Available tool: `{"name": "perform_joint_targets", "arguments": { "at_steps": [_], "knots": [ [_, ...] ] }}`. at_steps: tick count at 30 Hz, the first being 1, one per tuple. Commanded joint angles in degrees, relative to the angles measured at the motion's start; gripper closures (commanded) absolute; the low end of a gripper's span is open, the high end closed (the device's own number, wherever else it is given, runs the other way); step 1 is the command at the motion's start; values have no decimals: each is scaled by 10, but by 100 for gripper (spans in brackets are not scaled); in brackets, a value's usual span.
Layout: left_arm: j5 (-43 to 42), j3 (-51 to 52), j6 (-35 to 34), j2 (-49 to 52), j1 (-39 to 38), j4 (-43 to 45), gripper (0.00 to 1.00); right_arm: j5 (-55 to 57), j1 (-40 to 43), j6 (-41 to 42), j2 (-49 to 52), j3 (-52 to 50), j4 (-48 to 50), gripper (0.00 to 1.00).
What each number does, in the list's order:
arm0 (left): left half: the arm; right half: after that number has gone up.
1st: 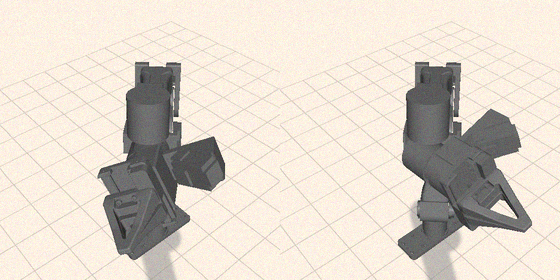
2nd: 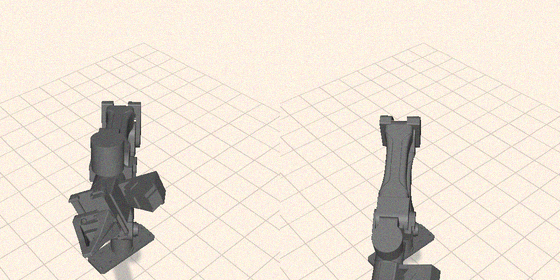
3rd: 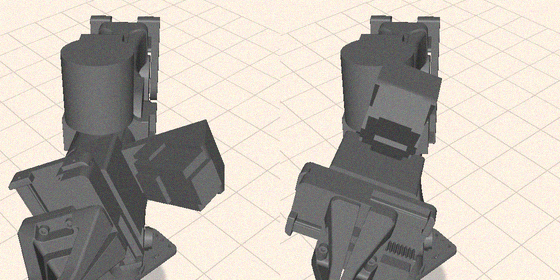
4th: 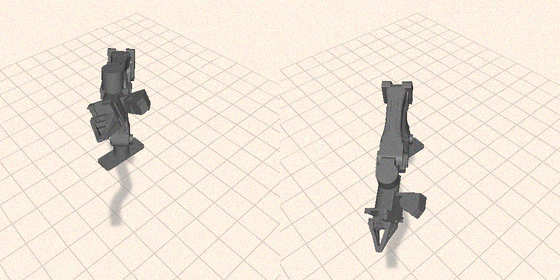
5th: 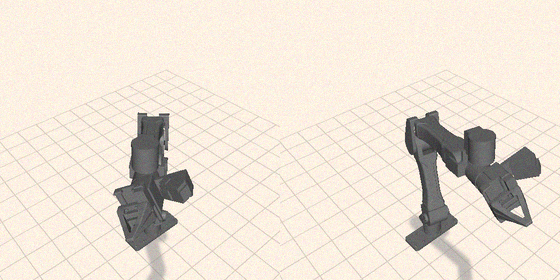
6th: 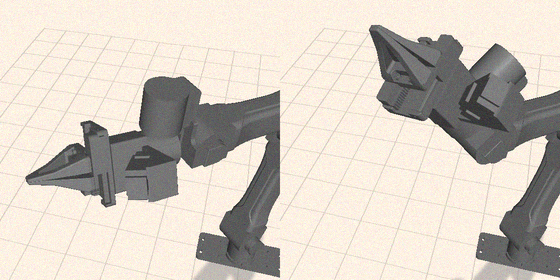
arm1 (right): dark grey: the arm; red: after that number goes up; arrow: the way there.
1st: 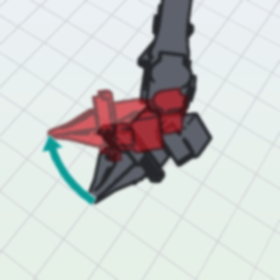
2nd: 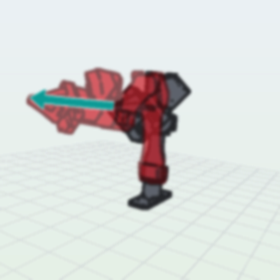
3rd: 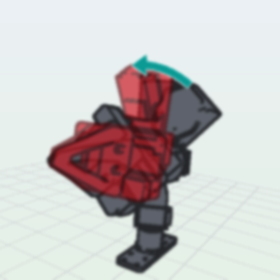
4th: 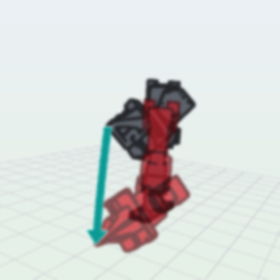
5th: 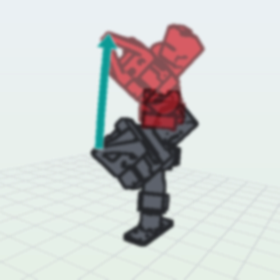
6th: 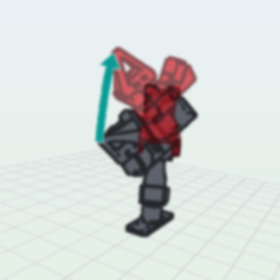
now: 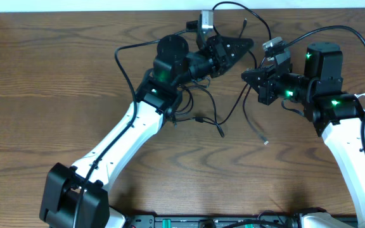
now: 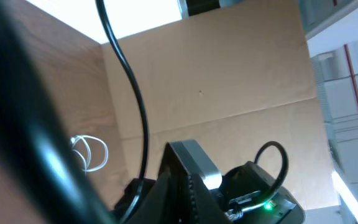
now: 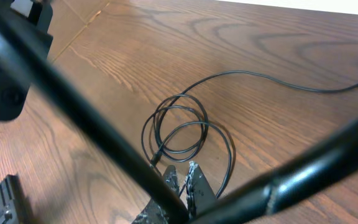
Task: Untangle cables
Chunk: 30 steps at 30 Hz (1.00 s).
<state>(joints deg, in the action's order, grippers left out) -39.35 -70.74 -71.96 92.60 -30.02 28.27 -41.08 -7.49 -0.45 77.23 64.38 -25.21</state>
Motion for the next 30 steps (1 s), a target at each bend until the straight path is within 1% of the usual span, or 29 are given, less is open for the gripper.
{"name": "perform_joint_targets", "arguments": {
  "at_steps": [1, 2, 3, 4, 7, 9, 10, 11, 12, 13, 14, 16, 18, 19, 20, 22, 23, 24, 27, 30],
  "knots": [
    [-12, -7, 94, 2, 24, -40, 78, 63, -2, 9, -4, 7, 0, 99],
    [-9, -7, 137, 2, 31, -76, 76, 105, -2, 15, -4, 7, -4, 99],
    [2, -7, 208, 2, 42, -146, 66, 165, -2, 17, -4, 7, -14, 99],
    [12, -7, 240, 2, 48, -184, 62, 188, -2, 17, -4, 7, -21, 99],
    [45, -7, 324, 2, 66, -282, 53, 249, -2, 17, -4, 7, -39, 99],
    [61, -7, 365, 2, 76, -326, 50, 277, -2, 17, -4, 7, -42, 99],
    [76, -7, 397, 2, 86, -364, 48, 292, 1, 17, -4, 8, -40, 99],
    [84, -7, 412, 2, 91, -385, 44, 297, 3, 17, -5, 9, -39, 99],
    [94, -7, 444, 2, 103, -434, 38, 304, 12, 17, -5, 17, -41, 99],
    [97, -7, 454, 2, 110, -457, 38, 316, 20, 18, -5, 28, -44, 99],
    [101, -7, 471, 2, 123, -506, 38, 343, 32, 34, -5, 45, -51, 99],
    [108, -7, 494, 2, 136, -549, 38, 371, 52, 46, -5, 73, -67, 99],
    [168, -7, 520, 2, 149, -619, 39, 397, 83, 47, -5, 115, -90, 99],
    [192, -7, 523, 2, 151, -634, 39, 405, 94, 47, -5, 127, -95, 99],
    [242, -7, 523, 2, 154, -661, 39, 414, 115, 47, -5, 151, -108, 99],
    [306, -7, 539, 2, 156, -697, 40, 435, 155, 47, -5, 188, -129, 98],
    [316, -7, 545, 2, 156, -705, 40, 444, 165, 47, -5, 195, -133, 99],
    [330, -7, 546, 2, 156, -719, 40, 481, 189, 51, -5, 209, -141, 99],
    [330, -7, 546, 2, 156, -735, 40, 551, 231, 86, -5, 213, -154, 99],
    [334, -7, 546, 2, 156, -741, 40, 572, 283, 130, 7, 211, -190, 99]
  ]
}}
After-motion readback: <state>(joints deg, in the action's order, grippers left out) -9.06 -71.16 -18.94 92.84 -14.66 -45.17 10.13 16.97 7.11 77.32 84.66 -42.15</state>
